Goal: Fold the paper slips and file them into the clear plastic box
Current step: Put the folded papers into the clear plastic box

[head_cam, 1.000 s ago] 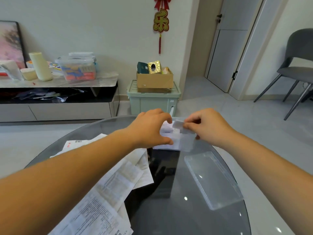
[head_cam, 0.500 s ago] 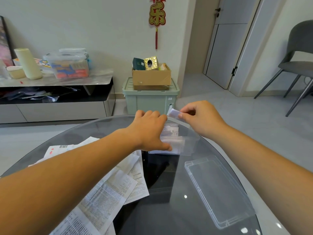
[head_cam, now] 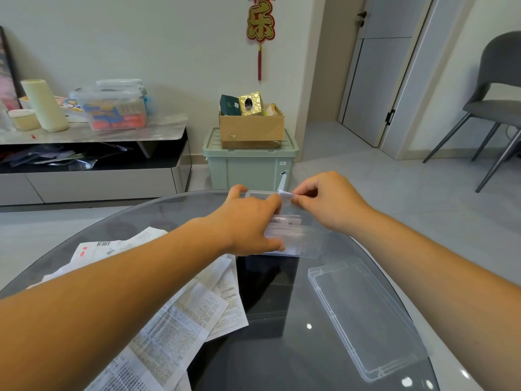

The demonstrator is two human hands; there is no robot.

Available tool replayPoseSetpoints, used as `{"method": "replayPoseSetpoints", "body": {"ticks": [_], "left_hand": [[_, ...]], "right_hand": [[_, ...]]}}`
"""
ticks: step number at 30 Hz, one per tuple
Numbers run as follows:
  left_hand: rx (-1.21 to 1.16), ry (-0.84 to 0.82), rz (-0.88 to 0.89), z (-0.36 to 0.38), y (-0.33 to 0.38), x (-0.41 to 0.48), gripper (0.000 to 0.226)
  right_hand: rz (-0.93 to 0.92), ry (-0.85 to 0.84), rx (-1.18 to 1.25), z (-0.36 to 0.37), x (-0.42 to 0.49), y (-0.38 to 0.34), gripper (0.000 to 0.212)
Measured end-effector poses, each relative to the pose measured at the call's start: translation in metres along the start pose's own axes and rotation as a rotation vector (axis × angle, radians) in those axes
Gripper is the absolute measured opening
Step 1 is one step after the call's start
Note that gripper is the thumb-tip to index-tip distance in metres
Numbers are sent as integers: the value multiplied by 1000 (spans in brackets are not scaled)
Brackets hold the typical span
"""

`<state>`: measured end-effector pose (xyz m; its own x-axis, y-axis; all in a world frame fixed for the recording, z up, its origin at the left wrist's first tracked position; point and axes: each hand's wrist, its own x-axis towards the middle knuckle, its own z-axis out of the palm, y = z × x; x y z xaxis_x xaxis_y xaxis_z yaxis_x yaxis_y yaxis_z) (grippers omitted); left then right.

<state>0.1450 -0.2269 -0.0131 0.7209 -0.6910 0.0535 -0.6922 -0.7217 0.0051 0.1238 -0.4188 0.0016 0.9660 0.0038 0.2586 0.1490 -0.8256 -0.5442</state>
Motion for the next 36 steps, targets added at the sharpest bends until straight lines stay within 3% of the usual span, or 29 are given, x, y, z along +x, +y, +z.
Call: {"method": "replayPoseSetpoints", "body": {"ticks": [3, 11, 17, 24, 27, 31, 36], "left_hand": [[8, -4, 10, 1, 0, -1, 57], [-115, 72, 34, 4, -2, -6, 28], [-126, 274, 52, 15, -7, -12, 40], [-166, 287, 39, 18, -11, -16, 43], [-161, 286, 8, 18, -11, -17, 53], [-135, 240, -7, 17, -11, -15, 77], [-59, 226, 14, 17, -12, -12, 53]], "right_hand": [[-15, -53, -44, 3, 2, -5, 10], [-74, -145, -120, 1, 8, -12, 11], [-78, -212, -76, 1, 6, -13, 11], [-124, -243, -46, 6, 6, -11, 11], [-130, -218, -4, 8, 7, -9, 19], [-159, -284, -27, 7, 8, -10, 8], [-152, -338, 10, 9, 5, -10, 13]]}}
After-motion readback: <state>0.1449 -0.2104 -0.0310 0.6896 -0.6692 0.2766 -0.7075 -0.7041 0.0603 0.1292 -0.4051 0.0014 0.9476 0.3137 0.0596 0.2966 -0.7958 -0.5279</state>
